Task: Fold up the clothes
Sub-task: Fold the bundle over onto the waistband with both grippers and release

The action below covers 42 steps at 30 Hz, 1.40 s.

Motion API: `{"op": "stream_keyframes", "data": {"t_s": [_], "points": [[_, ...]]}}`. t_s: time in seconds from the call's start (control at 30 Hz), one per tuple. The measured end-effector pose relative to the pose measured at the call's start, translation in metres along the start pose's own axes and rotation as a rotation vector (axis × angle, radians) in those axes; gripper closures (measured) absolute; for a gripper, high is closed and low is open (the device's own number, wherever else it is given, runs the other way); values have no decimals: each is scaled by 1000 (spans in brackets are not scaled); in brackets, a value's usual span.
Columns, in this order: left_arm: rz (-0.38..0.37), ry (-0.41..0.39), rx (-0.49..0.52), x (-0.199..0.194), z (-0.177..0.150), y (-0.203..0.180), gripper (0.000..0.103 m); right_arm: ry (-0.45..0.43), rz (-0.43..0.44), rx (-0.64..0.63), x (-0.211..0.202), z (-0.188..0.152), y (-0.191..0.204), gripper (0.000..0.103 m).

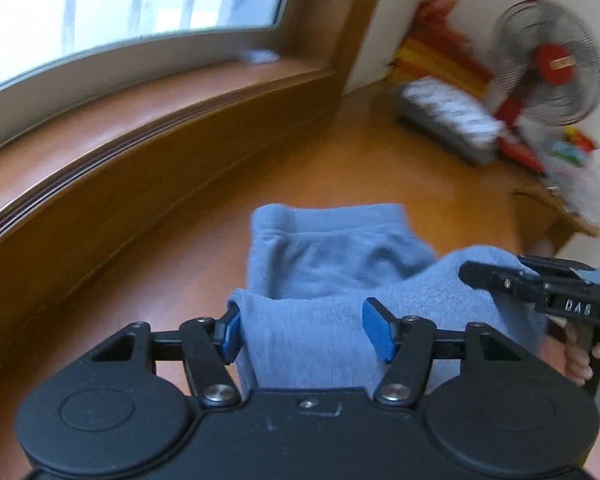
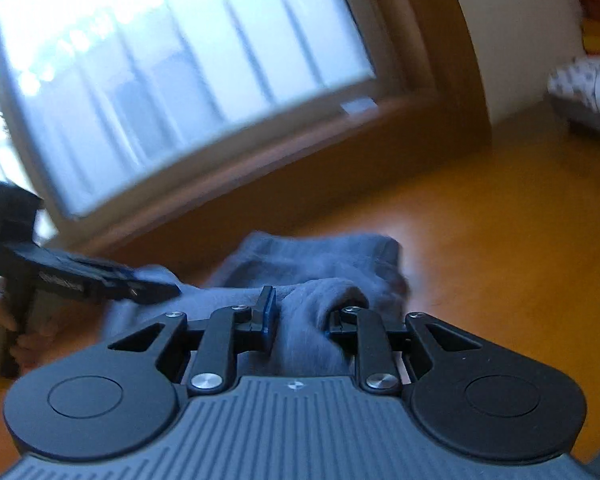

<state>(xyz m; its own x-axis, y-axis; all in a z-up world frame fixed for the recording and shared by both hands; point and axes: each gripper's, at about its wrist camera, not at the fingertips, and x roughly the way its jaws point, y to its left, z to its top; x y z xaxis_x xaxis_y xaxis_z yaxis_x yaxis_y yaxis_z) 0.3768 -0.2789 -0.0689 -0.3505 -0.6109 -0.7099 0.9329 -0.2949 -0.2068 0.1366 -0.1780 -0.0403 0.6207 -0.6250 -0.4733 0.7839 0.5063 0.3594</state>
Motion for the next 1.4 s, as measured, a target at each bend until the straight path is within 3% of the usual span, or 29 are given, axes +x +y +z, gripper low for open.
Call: {"op": "stream_keyframes", "data": {"t_s": [0.13,0.27,0.3,0.43,0.53,0.73,0.83,0.87,0.97,1.1,1.2,1.4], "points": [[69,-2,8,28,8,-2,41,5,-57,-52,32,-11,-18,81],[80,-10,-30,16,3,-1,38,-4,-4,11,22,-11,-26,79],[81,-17,-49,9,-1,0,33,1,16,36,17,-10,-28,77],[83,-49,-145,-35,-21,3,22,-7,32,125,-18,-12,-37,26],[71,-15,-140,-46,-34,-4,17,-14,52,139,-45,-23,-39,26],[-11,52,-104,-27,-55,-20,14,94,62,88,-37,-44,-22,27],[-48,63,-91,-26,-63,-24,13,113,50,91,-30,-50,-11,42],[-54,76,-70,-30,-67,-26,13,121,49,107,-30,-51,-8,46],[-56,117,23,-44,-86,-35,13,132,28,139,-37,-57,10,48],[-24,144,149,-81,-134,-49,10,167,9,22,-62,-78,55,48],[-35,135,106,-118,-169,-47,10,192,32,13,-83,-101,83,48],[-61,85,-114,-190,-225,-19,10,227,85,-19,-107,-139,138,48]]}}
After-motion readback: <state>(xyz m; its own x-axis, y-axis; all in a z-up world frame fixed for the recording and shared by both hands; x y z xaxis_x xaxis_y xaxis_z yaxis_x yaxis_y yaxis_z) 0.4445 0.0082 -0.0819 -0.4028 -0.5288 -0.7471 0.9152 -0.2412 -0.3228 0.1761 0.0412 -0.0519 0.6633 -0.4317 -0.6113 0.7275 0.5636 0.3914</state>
